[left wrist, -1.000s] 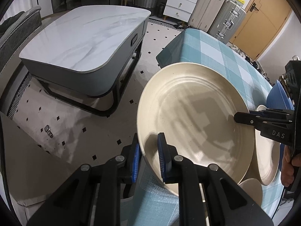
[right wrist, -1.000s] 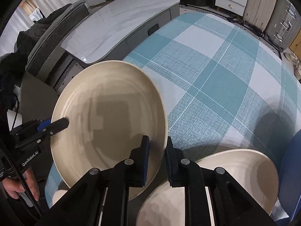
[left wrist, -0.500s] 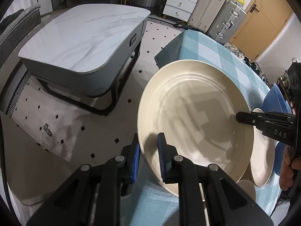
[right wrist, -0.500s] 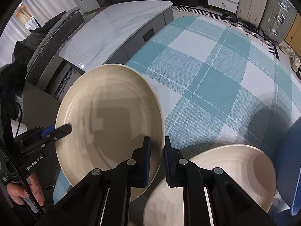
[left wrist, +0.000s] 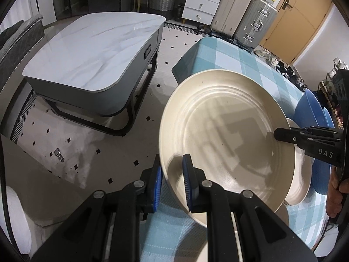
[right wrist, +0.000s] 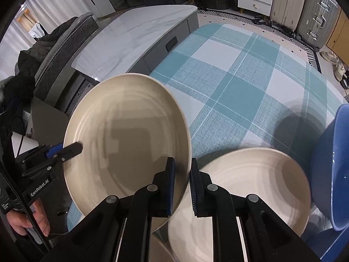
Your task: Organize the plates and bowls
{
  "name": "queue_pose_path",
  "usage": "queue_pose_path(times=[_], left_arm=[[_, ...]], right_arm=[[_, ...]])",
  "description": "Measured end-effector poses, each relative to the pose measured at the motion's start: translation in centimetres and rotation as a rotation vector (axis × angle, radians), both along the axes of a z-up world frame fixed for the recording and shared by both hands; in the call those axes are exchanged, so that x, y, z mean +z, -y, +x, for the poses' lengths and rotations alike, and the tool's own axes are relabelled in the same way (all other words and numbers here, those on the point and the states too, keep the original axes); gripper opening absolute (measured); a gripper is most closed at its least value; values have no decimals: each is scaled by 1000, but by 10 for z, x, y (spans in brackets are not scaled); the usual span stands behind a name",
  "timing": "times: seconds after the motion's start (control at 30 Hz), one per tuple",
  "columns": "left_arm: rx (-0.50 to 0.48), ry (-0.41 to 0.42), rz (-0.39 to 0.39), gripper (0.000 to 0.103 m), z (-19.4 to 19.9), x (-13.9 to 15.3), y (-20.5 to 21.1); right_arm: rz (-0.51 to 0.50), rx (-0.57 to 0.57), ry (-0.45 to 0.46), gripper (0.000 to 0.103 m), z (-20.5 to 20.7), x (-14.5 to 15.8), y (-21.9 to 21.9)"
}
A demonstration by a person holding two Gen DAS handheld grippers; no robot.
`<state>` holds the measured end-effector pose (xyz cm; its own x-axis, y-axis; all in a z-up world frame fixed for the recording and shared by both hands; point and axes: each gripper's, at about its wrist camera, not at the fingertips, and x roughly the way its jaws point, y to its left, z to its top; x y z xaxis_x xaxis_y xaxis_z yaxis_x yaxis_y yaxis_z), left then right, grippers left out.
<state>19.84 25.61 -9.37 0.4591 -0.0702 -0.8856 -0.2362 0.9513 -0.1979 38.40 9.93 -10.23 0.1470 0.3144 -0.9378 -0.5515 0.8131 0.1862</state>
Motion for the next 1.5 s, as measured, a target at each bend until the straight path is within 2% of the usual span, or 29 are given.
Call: queue_pose_path(times=[0.27, 0.57, 1.07, 1.5], left_arm=[[-20, -2, 9, 15, -19, 9, 12], [-12, 24, 27, 15, -56, 11, 27], [-55, 6, 29, 16, -102, -4, 48], [-93, -19, 41, 16, -117, -14, 62]], right_arm=[[3, -14, 3, 12, -22, 11, 13], [19, -11, 19, 12, -67, 18, 30], [19, -36, 1, 12, -127, 1, 55], [6, -50, -11, 12, -156, -10, 71]])
